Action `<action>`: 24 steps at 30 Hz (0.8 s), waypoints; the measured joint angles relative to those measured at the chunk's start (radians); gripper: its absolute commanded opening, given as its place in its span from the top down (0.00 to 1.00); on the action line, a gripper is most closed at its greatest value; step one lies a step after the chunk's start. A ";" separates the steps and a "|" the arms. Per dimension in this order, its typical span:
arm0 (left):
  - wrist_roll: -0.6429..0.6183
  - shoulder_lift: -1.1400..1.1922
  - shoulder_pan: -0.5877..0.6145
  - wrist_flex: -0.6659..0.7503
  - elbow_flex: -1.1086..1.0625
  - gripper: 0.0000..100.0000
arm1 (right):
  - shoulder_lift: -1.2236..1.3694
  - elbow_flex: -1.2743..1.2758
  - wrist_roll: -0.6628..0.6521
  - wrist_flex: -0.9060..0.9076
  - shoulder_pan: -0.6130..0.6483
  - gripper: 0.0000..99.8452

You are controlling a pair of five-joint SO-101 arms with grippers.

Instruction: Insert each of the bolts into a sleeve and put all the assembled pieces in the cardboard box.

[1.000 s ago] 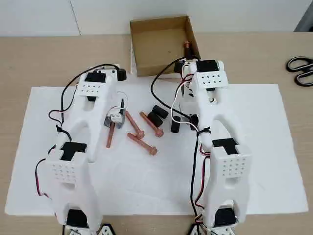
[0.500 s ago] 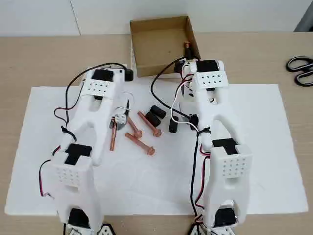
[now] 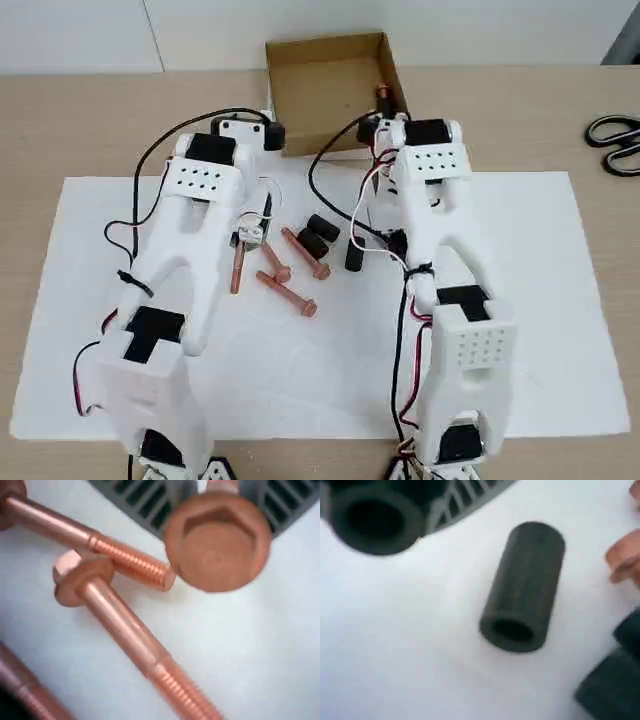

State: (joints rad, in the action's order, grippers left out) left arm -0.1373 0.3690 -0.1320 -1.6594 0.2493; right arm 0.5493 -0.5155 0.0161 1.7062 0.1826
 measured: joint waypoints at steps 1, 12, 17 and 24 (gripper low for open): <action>0.005 0.000 0.000 0.000 0.000 0.99 | -0.017 0.000 0.000 0.000 0.002 1.00; 0.005 0.000 0.000 -0.066 0.241 0.99 | -0.176 0.000 -0.025 -0.002 0.000 0.99; 0.005 0.000 0.000 -0.074 0.338 0.99 | -0.278 0.000 -0.025 -0.015 0.002 0.99; 0.005 0.000 0.064 -0.075 0.351 0.99 | -0.470 0.150 -0.025 -0.135 0.038 0.99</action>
State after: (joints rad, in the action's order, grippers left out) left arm -0.1327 0.3690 -0.0675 -1.7346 0.6007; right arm 0.0798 -0.3652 -0.0084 1.5712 0.2209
